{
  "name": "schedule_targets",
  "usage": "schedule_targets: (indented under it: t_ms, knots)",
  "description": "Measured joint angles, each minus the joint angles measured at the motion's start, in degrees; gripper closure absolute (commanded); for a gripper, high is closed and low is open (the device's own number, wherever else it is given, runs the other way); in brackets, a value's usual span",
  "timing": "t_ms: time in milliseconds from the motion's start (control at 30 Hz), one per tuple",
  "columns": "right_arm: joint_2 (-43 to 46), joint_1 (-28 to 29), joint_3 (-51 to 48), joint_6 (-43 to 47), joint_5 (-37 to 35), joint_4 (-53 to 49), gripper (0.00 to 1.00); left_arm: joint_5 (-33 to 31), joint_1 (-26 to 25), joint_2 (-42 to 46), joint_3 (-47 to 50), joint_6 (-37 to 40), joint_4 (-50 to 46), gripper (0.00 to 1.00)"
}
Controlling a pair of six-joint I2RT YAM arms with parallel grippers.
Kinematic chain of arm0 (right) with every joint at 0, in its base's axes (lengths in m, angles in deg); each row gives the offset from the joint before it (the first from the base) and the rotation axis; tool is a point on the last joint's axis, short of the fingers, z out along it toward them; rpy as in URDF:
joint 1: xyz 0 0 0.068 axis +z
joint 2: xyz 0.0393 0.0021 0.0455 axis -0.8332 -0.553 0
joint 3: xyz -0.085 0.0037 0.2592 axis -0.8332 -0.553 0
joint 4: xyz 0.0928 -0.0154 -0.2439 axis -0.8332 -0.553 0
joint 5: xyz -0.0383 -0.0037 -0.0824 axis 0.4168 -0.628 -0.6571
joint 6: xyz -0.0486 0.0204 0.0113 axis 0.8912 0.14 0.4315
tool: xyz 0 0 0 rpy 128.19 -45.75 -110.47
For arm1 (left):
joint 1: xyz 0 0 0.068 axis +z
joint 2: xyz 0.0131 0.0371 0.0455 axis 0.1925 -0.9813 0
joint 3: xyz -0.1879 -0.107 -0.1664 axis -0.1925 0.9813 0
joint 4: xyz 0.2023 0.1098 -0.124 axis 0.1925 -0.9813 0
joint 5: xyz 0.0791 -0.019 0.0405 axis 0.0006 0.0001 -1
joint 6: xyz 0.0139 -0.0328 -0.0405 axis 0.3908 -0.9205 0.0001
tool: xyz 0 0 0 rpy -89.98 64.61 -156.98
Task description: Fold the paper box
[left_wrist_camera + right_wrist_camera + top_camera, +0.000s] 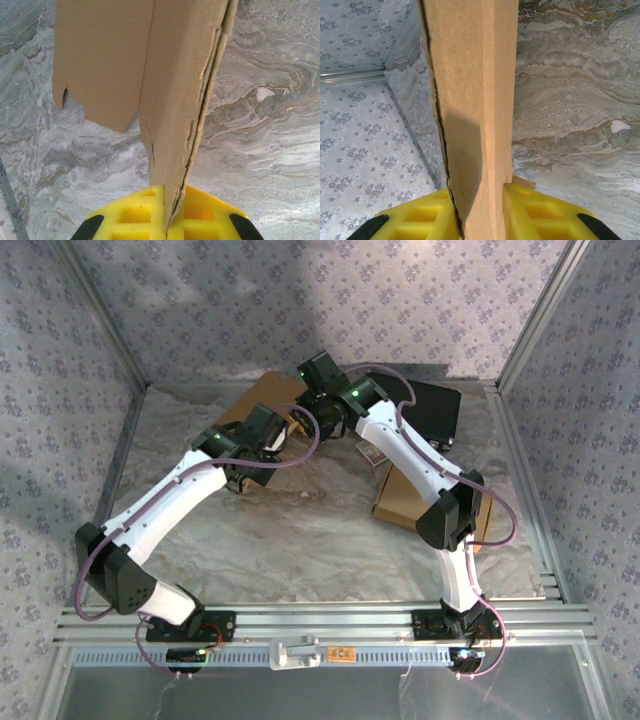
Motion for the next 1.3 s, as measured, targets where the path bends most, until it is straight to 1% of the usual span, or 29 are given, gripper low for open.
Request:
schedule_targets:
  t_ms: [300, 467, 500, 567, 667, 800, 900, 933, 1167, 1267, 1300]
  knots:
    - [-0.02, -0.24, 0.13, 0.28, 0.00, -0.24, 0.85, -0.13, 0.00, -0.37, -0.22, 0.28, 0.00, 1.00]
    - [-0.02, -0.37, 0.20, 0.28, 0.02, -0.20, 0.86, -0.15, 0.00, -0.39, -0.55, 0.44, -0.04, 1.00]
    - [-0.02, -0.42, 0.22, 0.28, 0.04, -0.20, 0.85, -0.15, 0.00, -0.39, -0.55, 0.44, -0.04, 1.00]
    - [-0.02, -0.48, 0.26, 0.31, 0.17, -0.20, 0.80, -0.15, 0.00, -0.39, -0.55, 0.44, -0.04, 1.00]
    - [-0.09, -0.57, 0.26, 0.31, 0.20, -0.28, 0.80, -0.15, -0.04, -0.39, -0.63, 0.44, -0.02, 1.00]
    - [-0.33, -0.74, 0.26, 0.31, 0.15, -0.59, 0.75, -0.15, -0.22, -0.39, -0.66, 0.44, 0.00, 1.00]
    - [-0.44, -0.92, 0.26, 0.33, 0.15, -0.70, 0.75, -0.15, -0.22, -0.39, -0.66, 0.44, 0.00, 1.00]
    - [-0.46, -0.96, 0.26, 0.33, 0.15, -0.70, 0.76, -0.13, -0.22, -0.39, -0.66, 0.44, 0.00, 1.00]
    - [-0.57, -1.11, 0.70, 0.74, -0.04, -0.74, 0.90, -0.13, -0.33, -0.42, -0.76, 0.42, 0.04, 1.00]
    - [-0.57, -1.11, 0.79, 0.66, -0.07, -0.94, 1.00, -0.13, -0.33, -0.42, -0.76, 0.42, 0.02, 1.00]
    - [-0.57, -1.11, 0.81, 0.50, -0.07, -0.98, 1.00, -0.15, -0.33, -0.42, -0.81, 0.42, 0.02, 0.94]
